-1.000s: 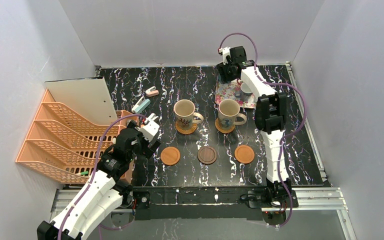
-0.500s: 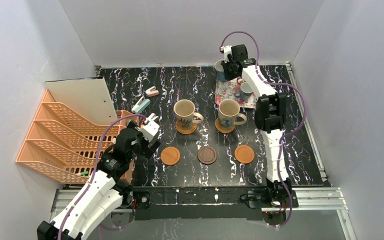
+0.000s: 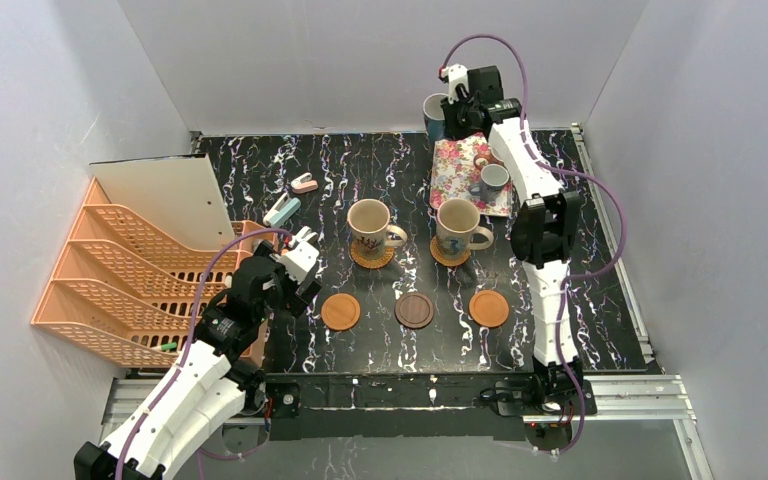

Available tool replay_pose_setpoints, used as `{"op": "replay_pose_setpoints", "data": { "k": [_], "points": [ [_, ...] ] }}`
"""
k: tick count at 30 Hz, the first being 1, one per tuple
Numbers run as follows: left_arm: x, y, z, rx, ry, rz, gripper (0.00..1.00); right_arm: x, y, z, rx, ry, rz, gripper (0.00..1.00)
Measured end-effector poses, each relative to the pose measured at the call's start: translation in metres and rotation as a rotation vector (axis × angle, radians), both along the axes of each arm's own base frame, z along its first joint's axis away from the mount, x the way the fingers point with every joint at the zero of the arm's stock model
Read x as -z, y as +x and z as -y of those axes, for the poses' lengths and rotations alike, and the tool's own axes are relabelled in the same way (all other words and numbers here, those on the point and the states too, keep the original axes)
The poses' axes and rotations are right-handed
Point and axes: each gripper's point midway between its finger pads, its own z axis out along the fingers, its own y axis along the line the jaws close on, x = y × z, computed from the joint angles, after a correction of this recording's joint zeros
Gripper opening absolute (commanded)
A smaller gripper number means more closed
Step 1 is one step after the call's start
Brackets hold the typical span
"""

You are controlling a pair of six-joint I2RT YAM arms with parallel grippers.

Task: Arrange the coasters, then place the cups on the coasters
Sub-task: Pick up the cup from the tray, then place the cup on the coaster.

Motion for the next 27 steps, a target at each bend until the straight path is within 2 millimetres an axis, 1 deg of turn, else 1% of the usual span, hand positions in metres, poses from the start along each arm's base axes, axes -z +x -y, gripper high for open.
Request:
{"op": "replay_pose_setpoints", "data": {
  "k": [3,8,12,15,18,20,21,22,27],
  "points": [
    [0.000,0.000,0.000,0.000,0.000,0.000,0.98,-0.018,-0.008,-0.002,-0.014,0.015,0.007,0.01],
    [0.000,0.000,0.000,-0.001,0.000,0.000,0.98,-0.059,-0.028,-0.006,-0.056,0.062,0.025,0.01],
    [0.001,0.000,-0.001,-0.006,0.005,-0.004,0.98,-0.102,-0.053,-0.011,-0.105,0.110,0.057,0.01],
    [0.003,0.001,-0.002,-0.012,0.014,-0.011,0.98,-0.135,-0.078,-0.015,-0.154,0.149,0.085,0.01],
    [0.004,0.002,-0.004,-0.023,0.021,-0.011,0.98,-0.161,-0.111,-0.020,-0.210,0.180,0.101,0.01],
    [0.002,0.004,-0.006,-0.035,0.024,0.000,0.98,-0.170,-0.137,-0.025,-0.249,0.190,0.104,0.01],
    [0.001,0.005,-0.007,-0.042,0.025,0.005,0.98,-0.172,-0.148,-0.029,-0.266,0.190,0.100,0.01],
    [0.000,0.006,-0.008,-0.052,0.027,0.012,0.98,-0.172,-0.164,-0.035,-0.292,0.190,0.094,0.01],
    [-0.006,0.010,-0.015,-0.099,0.022,0.057,0.98,-0.163,-0.251,-0.074,-0.459,0.185,0.043,0.01]
  ]
}}
